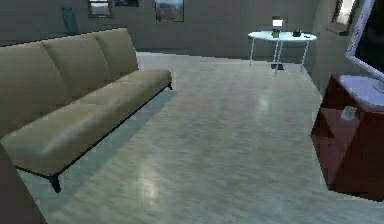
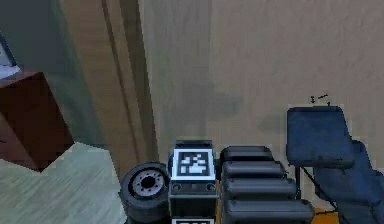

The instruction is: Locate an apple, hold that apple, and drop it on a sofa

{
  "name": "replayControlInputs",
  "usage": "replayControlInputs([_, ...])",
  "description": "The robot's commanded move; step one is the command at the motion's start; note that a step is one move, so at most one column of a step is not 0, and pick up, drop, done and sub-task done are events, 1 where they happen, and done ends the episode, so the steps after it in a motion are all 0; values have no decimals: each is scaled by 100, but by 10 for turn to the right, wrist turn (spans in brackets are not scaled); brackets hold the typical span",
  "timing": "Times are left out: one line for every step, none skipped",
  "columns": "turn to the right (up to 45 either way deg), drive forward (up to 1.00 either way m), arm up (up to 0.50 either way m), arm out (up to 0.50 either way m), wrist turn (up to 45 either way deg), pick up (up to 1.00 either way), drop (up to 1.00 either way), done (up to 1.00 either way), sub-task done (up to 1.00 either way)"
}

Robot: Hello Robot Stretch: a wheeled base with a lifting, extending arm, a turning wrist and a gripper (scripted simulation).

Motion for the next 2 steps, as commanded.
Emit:
replayControlInputs([0, 80, 0, 0, 0, 0, 0, 0, 0])
replayControlInputs([-150, 0, 0, 0, 0, 0, 0, 0, 0])
